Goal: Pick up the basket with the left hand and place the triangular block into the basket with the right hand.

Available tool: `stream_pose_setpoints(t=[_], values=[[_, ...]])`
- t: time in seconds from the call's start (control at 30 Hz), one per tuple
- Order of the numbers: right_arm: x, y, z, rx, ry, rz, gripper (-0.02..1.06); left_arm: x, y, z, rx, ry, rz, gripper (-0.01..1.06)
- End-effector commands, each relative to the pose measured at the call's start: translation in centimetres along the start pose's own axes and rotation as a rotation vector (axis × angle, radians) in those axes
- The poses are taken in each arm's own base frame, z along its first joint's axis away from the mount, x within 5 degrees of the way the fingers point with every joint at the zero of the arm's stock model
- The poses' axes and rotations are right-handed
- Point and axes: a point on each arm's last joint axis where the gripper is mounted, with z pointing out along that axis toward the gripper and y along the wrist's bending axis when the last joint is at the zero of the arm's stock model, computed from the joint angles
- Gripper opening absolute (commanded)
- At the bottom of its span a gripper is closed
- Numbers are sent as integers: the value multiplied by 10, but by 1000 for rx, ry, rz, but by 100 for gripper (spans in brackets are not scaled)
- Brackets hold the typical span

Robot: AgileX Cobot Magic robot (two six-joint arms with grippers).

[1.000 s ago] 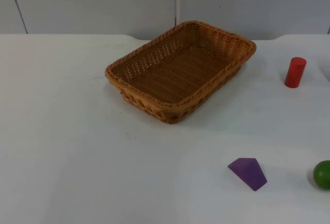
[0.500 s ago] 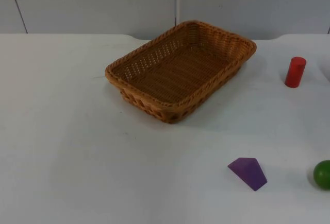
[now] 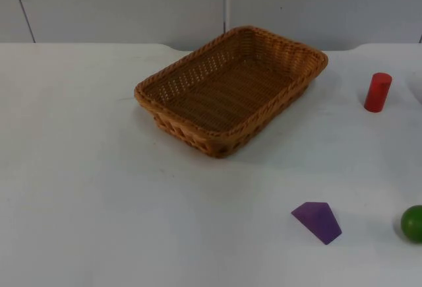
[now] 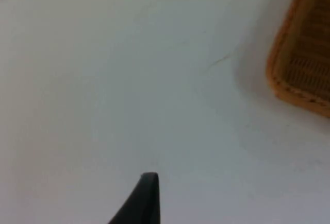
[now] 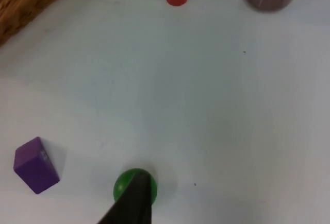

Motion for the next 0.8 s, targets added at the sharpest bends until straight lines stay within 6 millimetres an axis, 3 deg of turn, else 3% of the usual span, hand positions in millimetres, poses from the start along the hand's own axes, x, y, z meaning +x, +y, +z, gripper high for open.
stream_pose_setpoints(t=[0.0,0.1,0.13,0.27,0.3,0.33,0.43,0.5,0.6,0.67,0.77], values=[[-3,-2,0,12,-25,-14,105,-17,-12,13,60,23,69,105],[-3,-4,-1,30,-24,-23,105,-45,-34,52,124,64,159,105],[-3,-4,-1,30,-24,-23,105,-45,-34,52,124,64,159,105],[-3,-4,-1,36,-26,-30,105,-75,-49,113,179,121,252,105],[-3,-4,-1,36,-26,-30,105,-75,-49,113,179,121,252,105],[-3,-4,-1,35,-26,-28,105,-78,-48,141,194,173,274,105],[-3,-4,-1,34,-22,-26,105,-86,-45,189,213,223,285,105],[-3,-4,-1,34,-22,-26,105,-92,-44,200,212,216,287,105],[-3,-4,-1,34,-22,-26,105,-97,-43,241,232,233,305,105],[-3,-4,-1,34,-22,-26,105,-98,-43,249,238,232,305,105],[-3,-4,-1,34,-22,-26,105,-94,-45,282,283,233,308,105]])
